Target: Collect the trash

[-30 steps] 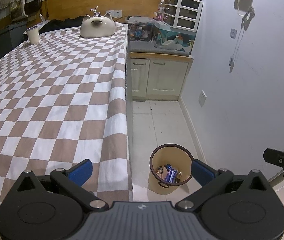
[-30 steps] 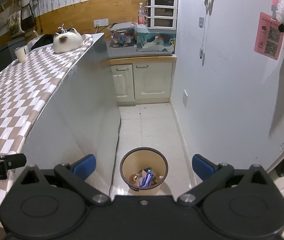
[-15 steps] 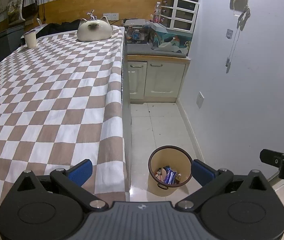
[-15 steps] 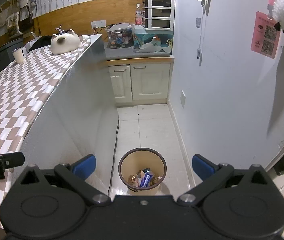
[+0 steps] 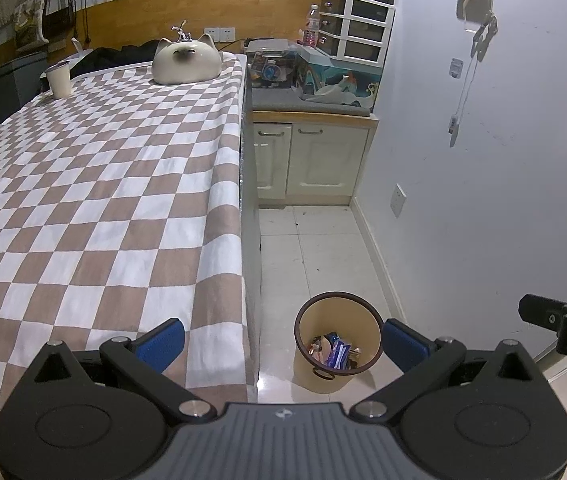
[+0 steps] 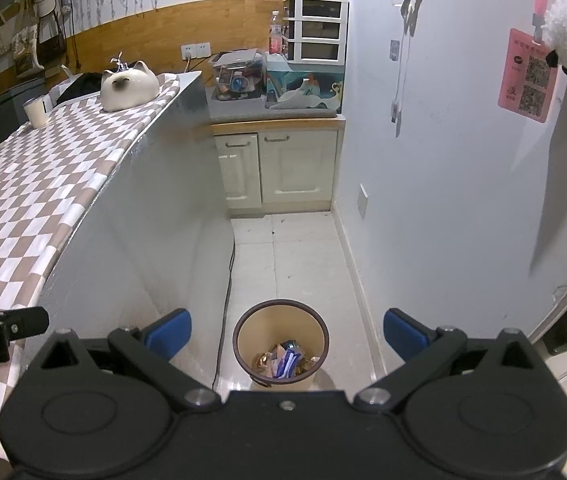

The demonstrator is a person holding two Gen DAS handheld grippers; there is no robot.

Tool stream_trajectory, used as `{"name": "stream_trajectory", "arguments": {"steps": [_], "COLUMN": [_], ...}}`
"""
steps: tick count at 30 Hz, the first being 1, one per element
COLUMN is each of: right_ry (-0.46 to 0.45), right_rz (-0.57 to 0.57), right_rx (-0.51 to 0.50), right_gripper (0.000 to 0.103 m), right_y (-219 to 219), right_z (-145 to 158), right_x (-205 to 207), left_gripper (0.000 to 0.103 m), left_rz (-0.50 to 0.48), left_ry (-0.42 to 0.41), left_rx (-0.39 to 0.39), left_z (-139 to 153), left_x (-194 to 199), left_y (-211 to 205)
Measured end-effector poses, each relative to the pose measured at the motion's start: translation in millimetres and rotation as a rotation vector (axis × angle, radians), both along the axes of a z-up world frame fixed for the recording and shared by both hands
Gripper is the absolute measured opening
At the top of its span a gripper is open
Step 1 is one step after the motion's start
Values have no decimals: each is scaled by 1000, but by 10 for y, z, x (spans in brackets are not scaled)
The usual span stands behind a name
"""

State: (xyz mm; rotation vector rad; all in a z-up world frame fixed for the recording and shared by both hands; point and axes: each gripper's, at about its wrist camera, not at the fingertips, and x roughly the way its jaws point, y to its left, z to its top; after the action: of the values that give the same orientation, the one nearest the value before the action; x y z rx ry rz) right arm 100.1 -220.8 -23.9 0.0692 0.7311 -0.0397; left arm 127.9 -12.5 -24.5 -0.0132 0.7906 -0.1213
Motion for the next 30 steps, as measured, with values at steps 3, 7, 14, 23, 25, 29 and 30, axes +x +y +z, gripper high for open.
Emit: {"name": "stream_trajectory", "arguments": {"steps": [3, 7, 14, 23, 25, 29, 30], "right_ry": [1, 0, -3, -6, -6, -9, -8], "right_rz": [0, 1, -1, -1, -2, -2, -1], "right_rx": [1, 0, -9, -11, -11, -13, -13], "right_gripper": [103, 103, 103, 103, 103, 103, 103], "right_y": [0, 2, -12, -9, -11, -8, -5], "right_z": [1, 1, 11, 17, 19, 29, 30], "right_x": [0, -1, 9, 1, 0, 5, 3], "left_gripper": [103, 103, 103, 103, 103, 103, 103], "left_rz": [-2, -1, -4, -7, -9, -9, -9], "left_ry": [-3, -3, -6, -9, -10, -11, -11], "left_rx": [0, -2, -1, -1, -2, -3, -2], "left_z": [3, 3, 9, 10, 11, 12, 12], "left_x": [-1, 0, -1, -5, -6, -8, -8], "left_y": [3, 3, 0, -5, -6, -7, -3]}}
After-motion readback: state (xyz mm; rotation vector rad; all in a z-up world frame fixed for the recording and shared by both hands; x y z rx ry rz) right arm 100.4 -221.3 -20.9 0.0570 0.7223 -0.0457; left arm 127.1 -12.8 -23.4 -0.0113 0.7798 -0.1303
